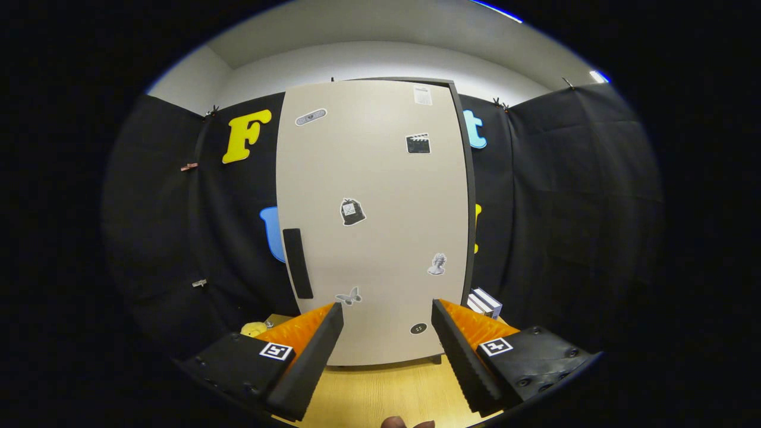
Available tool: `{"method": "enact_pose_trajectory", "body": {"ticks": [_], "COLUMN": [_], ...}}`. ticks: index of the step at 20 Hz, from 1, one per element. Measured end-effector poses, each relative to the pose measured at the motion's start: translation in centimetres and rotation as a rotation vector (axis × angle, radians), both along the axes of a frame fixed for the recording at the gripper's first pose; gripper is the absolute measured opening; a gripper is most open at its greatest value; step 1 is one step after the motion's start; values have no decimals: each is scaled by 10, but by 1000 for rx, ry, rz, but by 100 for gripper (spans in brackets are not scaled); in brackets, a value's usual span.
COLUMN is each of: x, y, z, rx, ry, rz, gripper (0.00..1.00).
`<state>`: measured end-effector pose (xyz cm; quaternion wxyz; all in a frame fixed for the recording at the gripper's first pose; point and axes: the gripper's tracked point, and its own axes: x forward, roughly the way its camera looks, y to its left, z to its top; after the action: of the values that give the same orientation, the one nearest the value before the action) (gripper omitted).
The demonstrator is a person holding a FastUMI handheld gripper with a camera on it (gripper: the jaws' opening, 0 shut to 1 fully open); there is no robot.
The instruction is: Open the shoe cabinet door, grab the shoes and put them into the shoe cabinet, then close the shoe cabinet door.
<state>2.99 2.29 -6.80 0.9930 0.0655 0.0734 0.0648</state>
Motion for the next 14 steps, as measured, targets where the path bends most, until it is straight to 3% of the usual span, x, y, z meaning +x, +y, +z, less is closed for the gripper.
{"method": "enact_pose_trajectory", "body": {"ticks": [14], "x": [3], "y": [1], "z": [1], "rx": [-1], "ry": [-7], "rz": [4], "gripper": [98]}}
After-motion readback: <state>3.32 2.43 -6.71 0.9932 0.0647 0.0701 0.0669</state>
